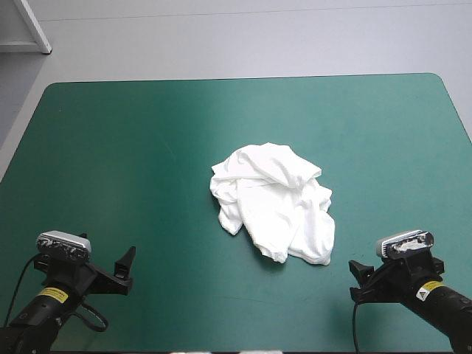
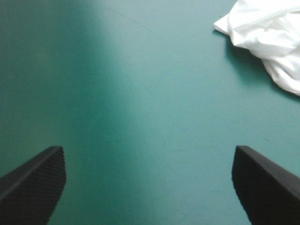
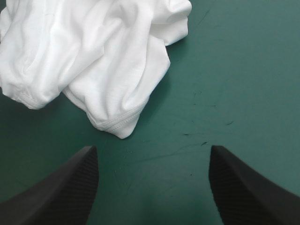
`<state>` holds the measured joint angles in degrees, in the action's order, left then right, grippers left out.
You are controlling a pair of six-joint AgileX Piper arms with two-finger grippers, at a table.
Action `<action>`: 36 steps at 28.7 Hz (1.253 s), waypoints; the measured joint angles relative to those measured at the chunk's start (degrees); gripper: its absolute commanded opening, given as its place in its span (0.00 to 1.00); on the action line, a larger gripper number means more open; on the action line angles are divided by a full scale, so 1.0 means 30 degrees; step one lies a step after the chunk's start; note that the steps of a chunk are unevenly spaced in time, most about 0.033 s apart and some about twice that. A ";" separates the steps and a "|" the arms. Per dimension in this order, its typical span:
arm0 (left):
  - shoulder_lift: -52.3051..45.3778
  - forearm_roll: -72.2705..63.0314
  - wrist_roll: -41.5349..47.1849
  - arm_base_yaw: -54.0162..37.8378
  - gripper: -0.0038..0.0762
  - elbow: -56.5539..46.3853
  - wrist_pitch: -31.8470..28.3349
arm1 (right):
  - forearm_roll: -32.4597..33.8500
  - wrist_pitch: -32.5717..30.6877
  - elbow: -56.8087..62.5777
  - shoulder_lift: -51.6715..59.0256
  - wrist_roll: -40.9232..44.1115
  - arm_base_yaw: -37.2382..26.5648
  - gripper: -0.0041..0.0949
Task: Fold the cloth
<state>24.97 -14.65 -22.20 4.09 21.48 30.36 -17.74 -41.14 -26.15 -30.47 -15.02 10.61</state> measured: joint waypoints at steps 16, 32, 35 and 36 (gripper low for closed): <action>0.0000 -0.0476 0.0000 0.0000 0.95 0.0000 0.0000 | -0.0661 -0.0078 0.0000 0.0000 -0.0094 0.0000 0.67; 0.0000 -0.0749 0.0000 0.0000 0.95 0.0000 -0.0778 | -0.6333 0.2823 -0.0243 -0.9700 -0.5518 0.0000 0.67; 0.0000 -0.0789 0.0000 0.0000 0.95 0.0000 -0.0778 | -0.8570 0.3219 -0.0718 -1.2425 -0.7790 0.0015 0.60; 0.0000 -0.0789 0.0000 0.0000 0.95 0.0000 -0.0778 | -0.8908 0.3295 -0.0857 -1.2797 -0.8046 0.0015 0.50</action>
<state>24.97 -17.02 -22.20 4.09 21.48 28.03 -44.46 -31.26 -28.72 -68.86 -39.16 10.66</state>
